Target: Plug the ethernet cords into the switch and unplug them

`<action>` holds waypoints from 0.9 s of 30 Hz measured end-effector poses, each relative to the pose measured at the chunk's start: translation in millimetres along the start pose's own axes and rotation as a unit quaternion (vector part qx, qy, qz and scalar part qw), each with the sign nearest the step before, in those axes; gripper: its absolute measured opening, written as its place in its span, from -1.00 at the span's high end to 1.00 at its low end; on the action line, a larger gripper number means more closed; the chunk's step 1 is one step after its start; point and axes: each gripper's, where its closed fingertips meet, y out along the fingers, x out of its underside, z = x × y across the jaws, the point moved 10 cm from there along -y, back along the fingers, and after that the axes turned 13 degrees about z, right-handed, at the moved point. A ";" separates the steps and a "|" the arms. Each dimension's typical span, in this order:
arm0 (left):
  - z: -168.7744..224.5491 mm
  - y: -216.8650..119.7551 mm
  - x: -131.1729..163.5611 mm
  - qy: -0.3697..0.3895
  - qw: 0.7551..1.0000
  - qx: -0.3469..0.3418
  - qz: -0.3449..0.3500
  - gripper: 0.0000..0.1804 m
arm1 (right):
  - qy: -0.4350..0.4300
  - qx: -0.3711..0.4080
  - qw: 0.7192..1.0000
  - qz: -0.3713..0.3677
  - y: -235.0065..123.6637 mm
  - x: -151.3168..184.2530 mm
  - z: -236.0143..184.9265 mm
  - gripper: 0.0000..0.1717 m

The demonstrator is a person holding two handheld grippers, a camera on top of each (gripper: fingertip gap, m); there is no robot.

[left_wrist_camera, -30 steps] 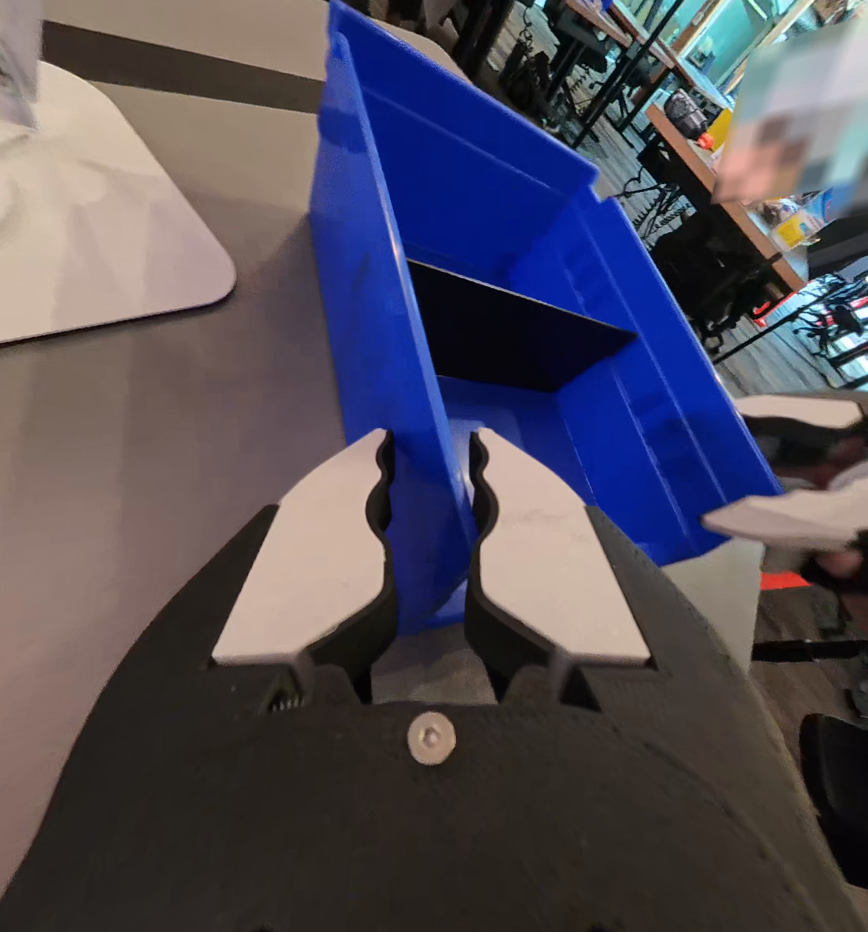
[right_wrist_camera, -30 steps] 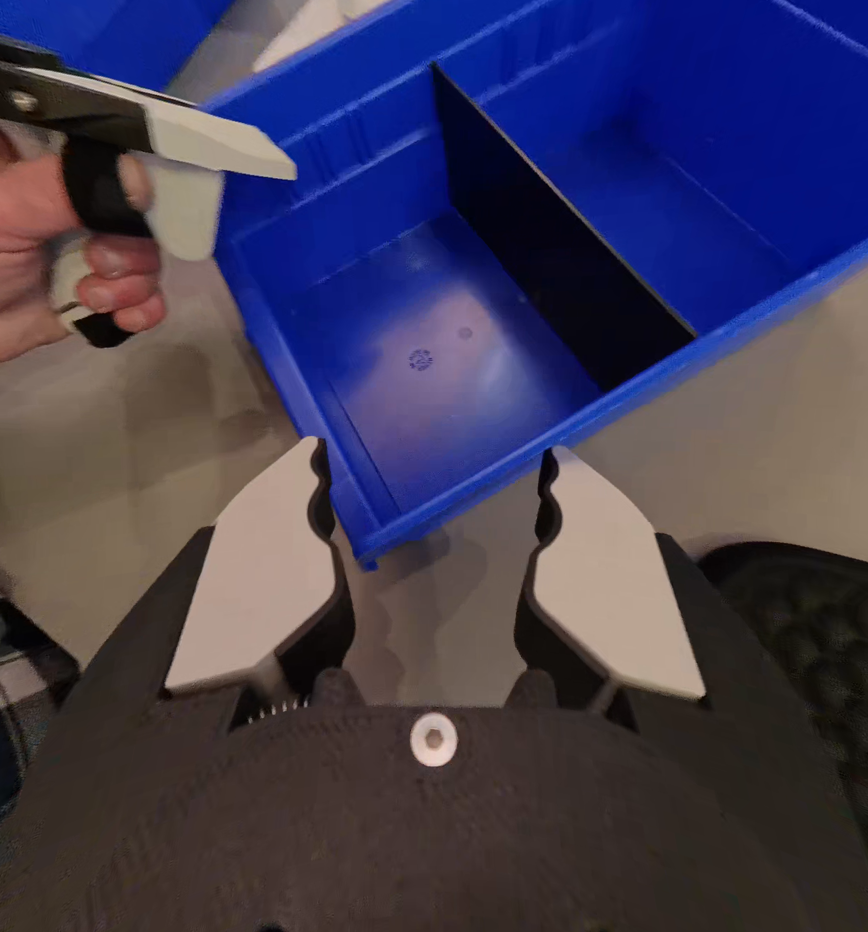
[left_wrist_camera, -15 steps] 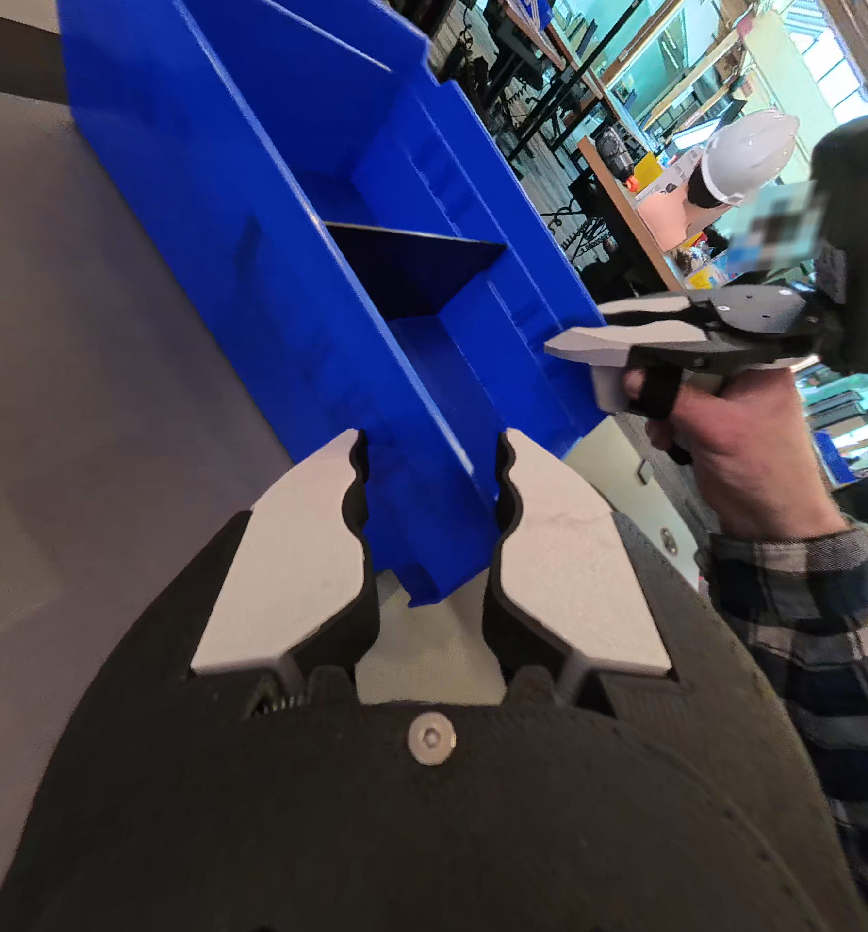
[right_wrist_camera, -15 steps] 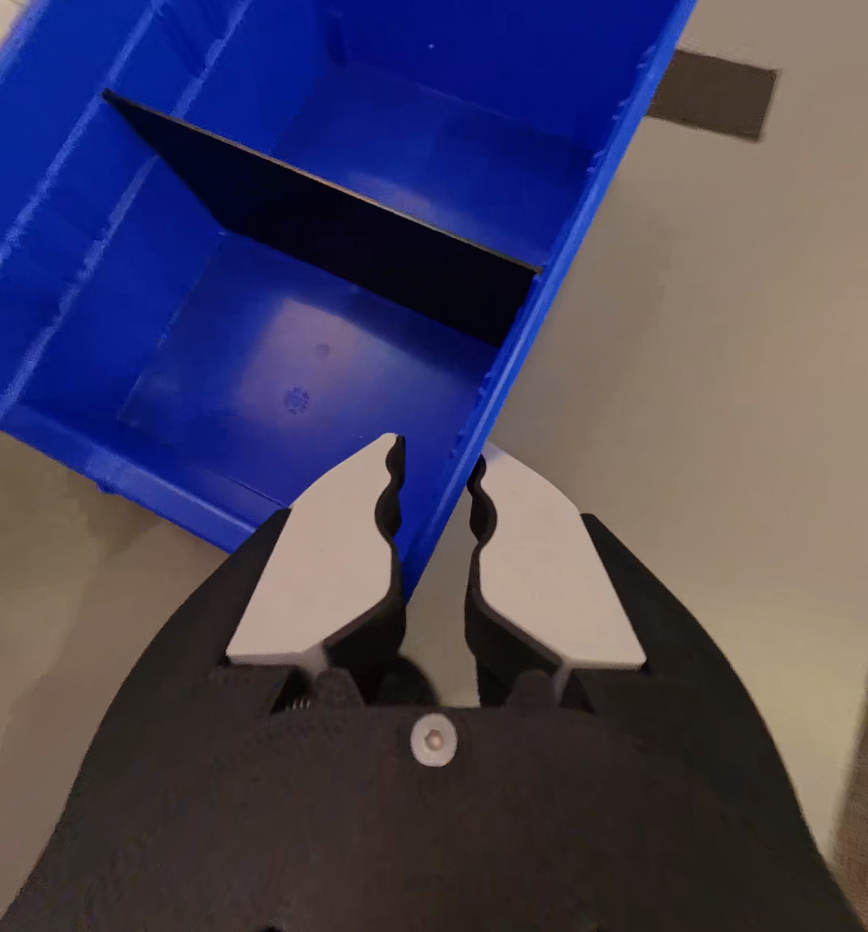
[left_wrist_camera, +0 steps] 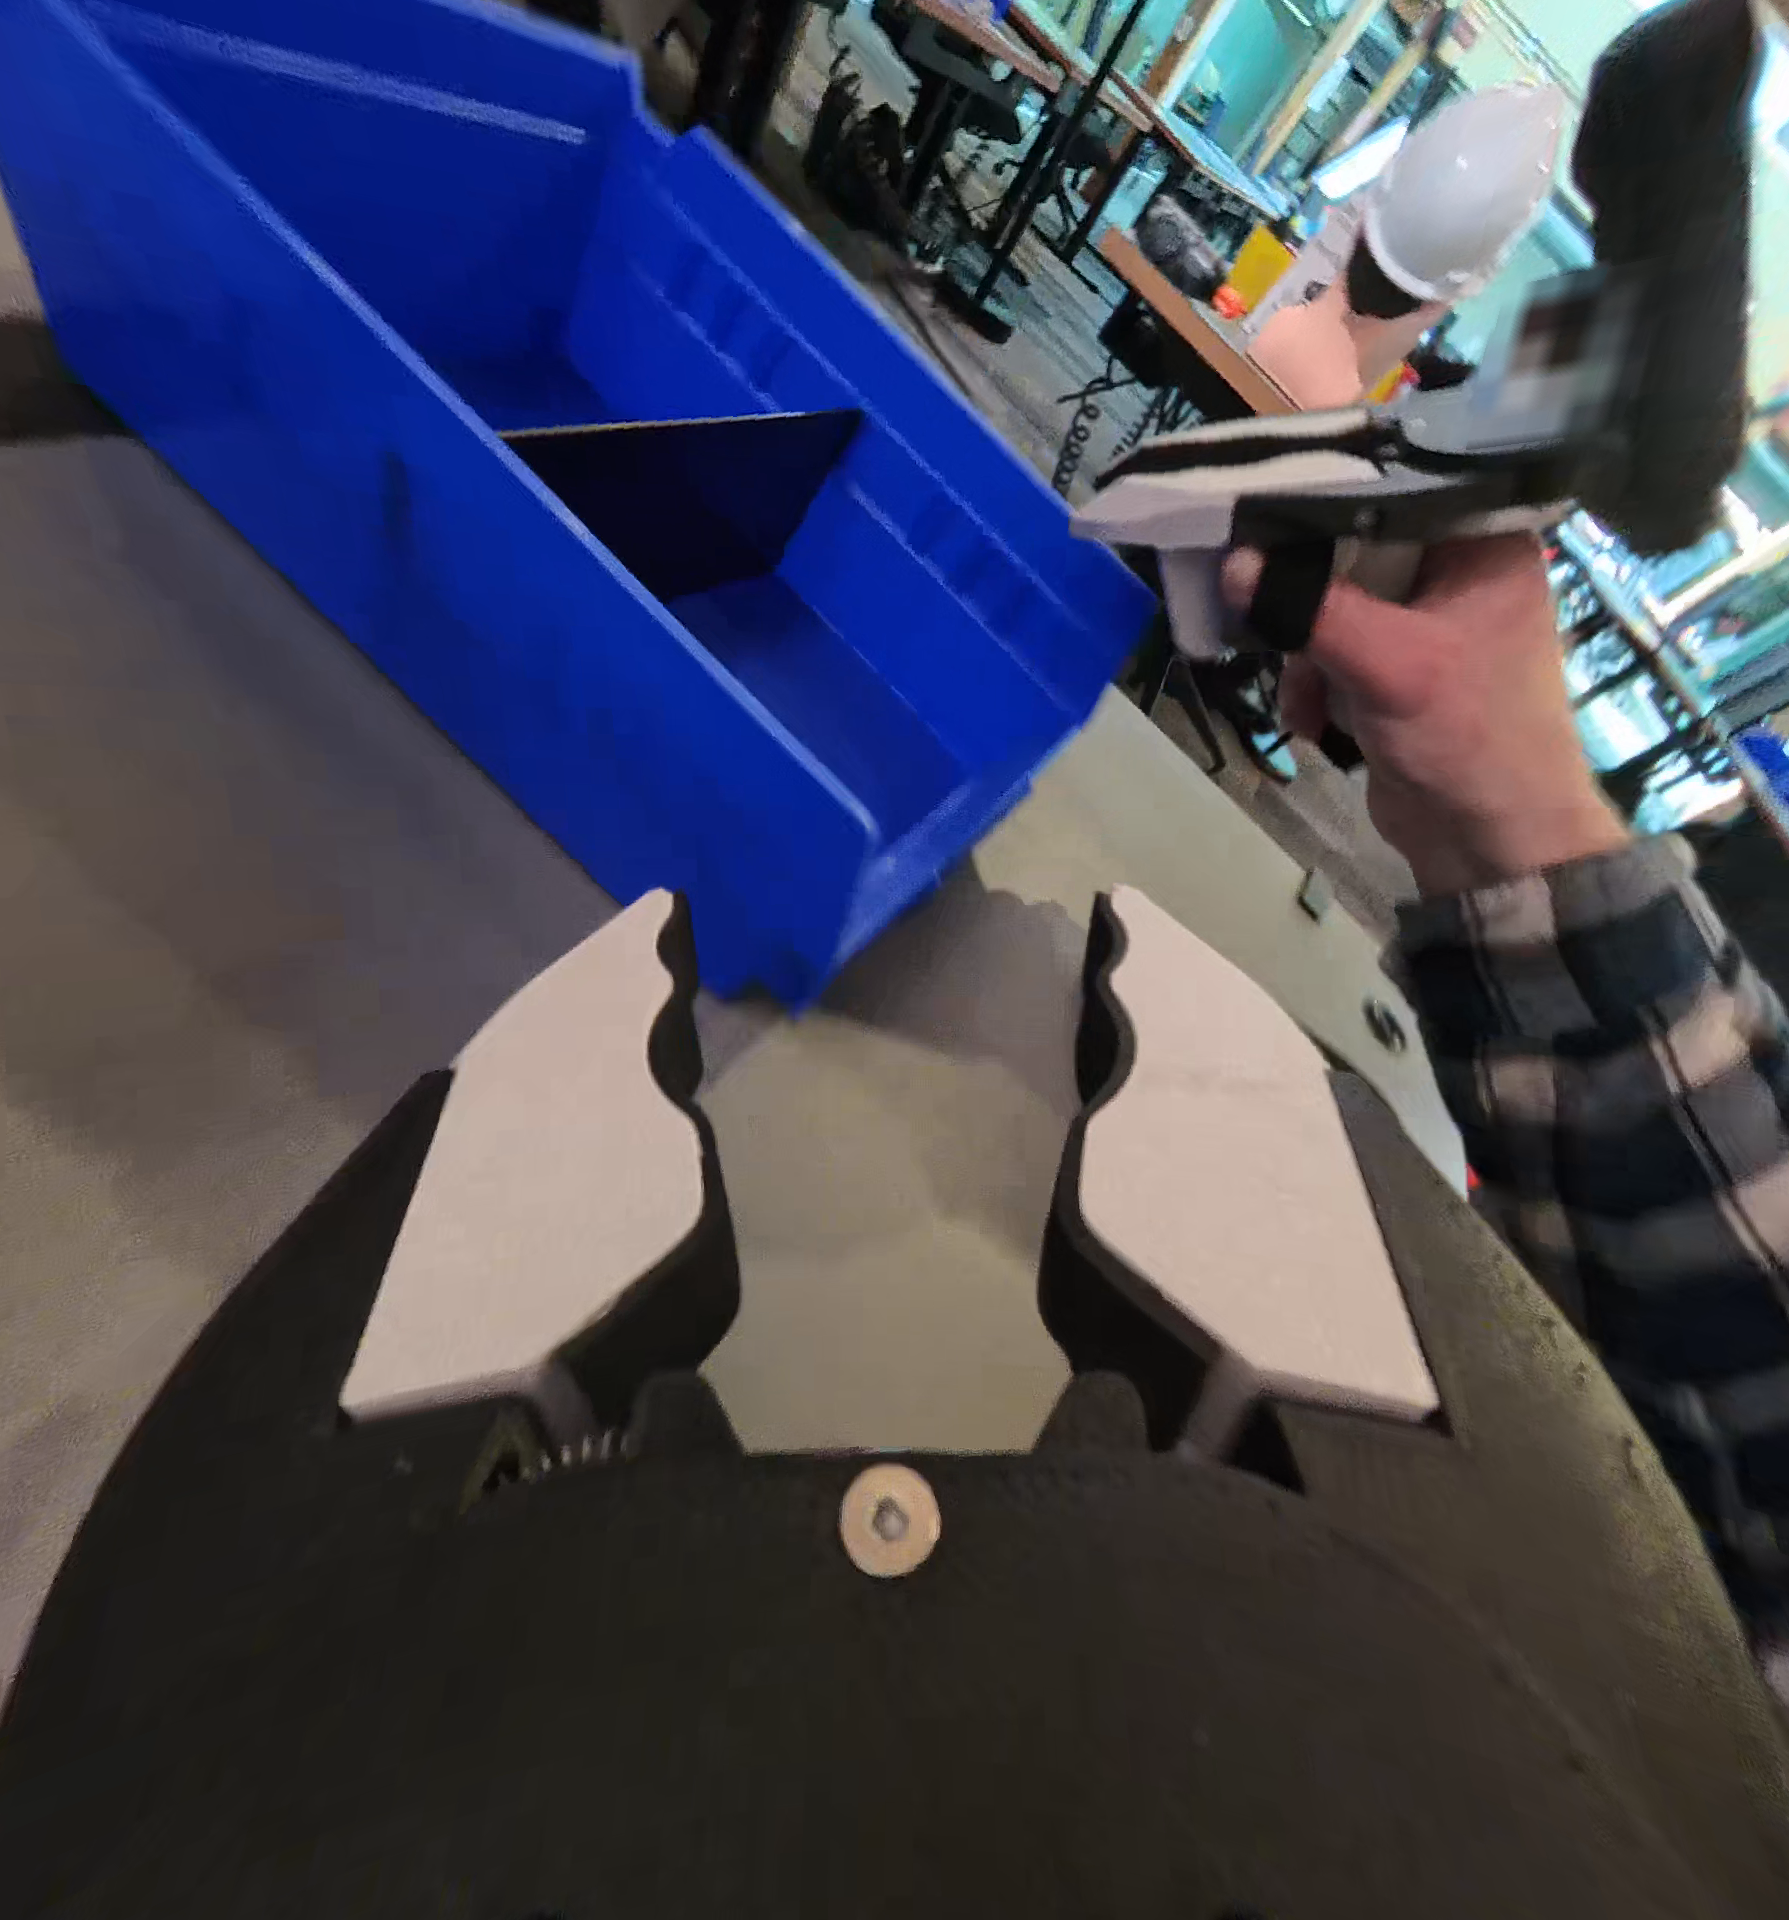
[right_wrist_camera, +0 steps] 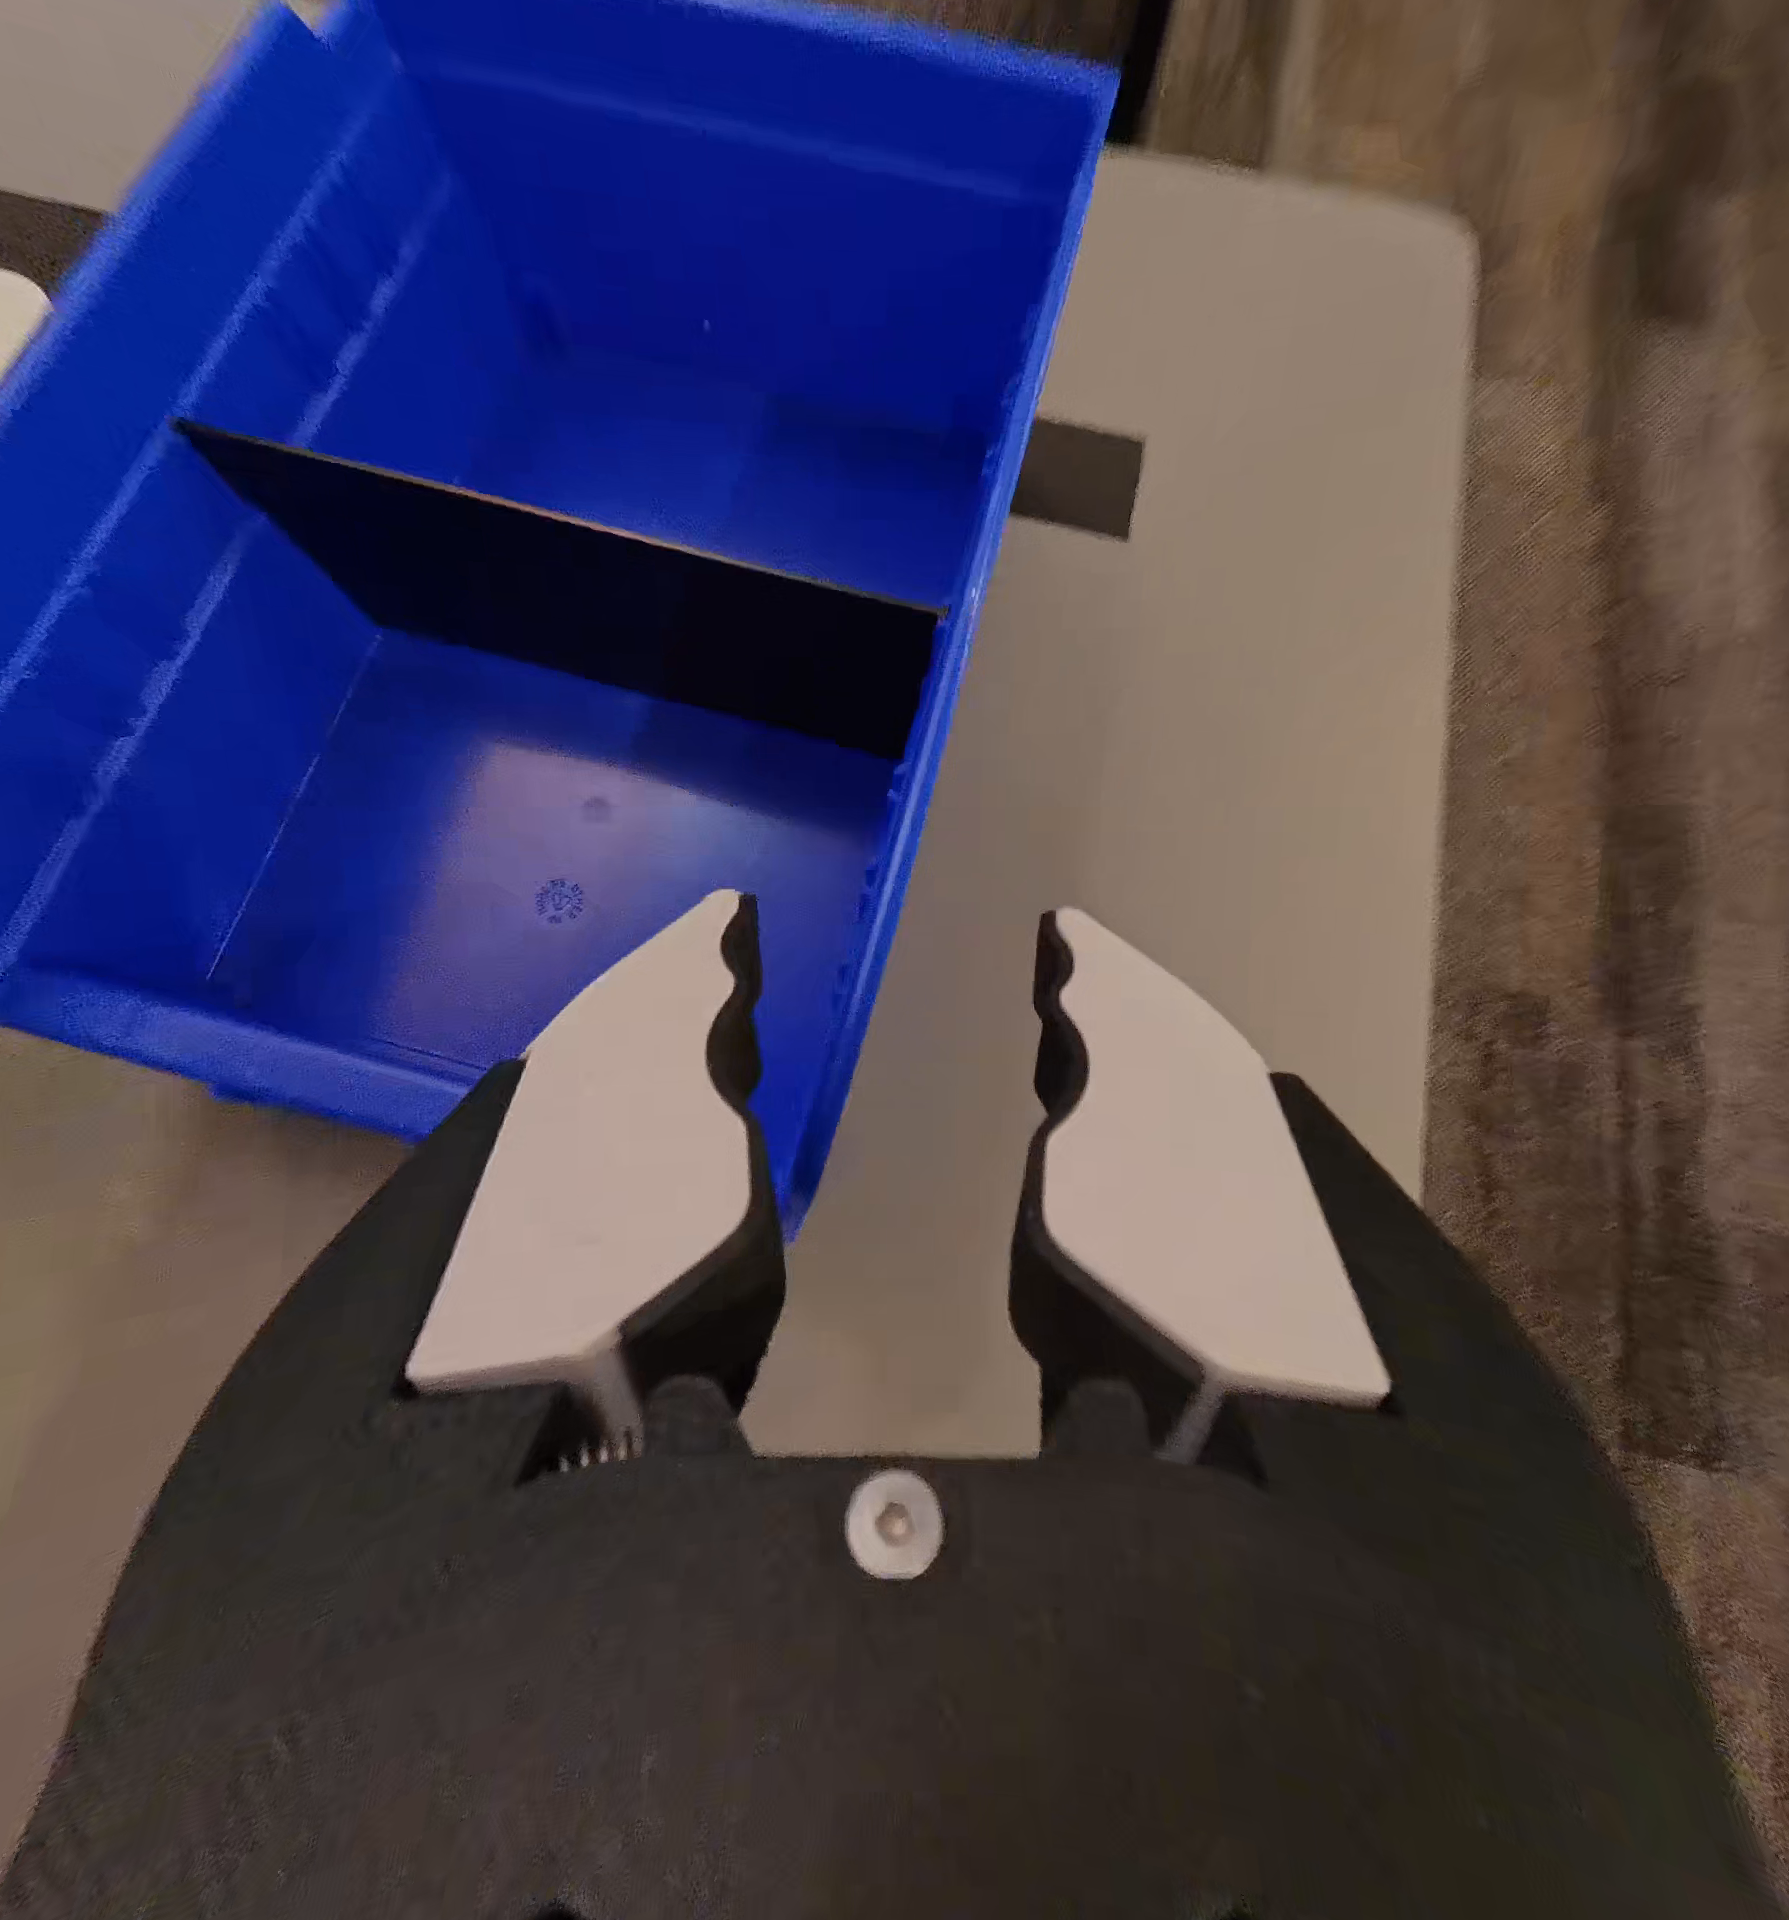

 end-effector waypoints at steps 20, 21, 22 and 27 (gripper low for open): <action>-203.9 -489.3 -34.5 0.118 0.814 -0.569 0.000 0.50 | -0.155 -0.238 0.956 0.074 -60.2 6.1 -284.1 0.47; -210.6 -487.3 -32.5 0.113 0.818 -0.564 -0.011 0.61 | -0.156 -0.249 0.953 0.072 -58.0 4.5 -294.0 0.48; -215.5 -484.9 -30.6 0.108 0.824 -0.556 -0.013 0.74 | -0.155 -0.262 0.950 0.070 -55.6 3.3 -303.2 0.48; -229.3 -483.3 -33.0 0.081 0.840 -0.536 0.013 0.96 | -0.155 -0.307 0.937 0.058 -34.7 0.6 -342.3 0.49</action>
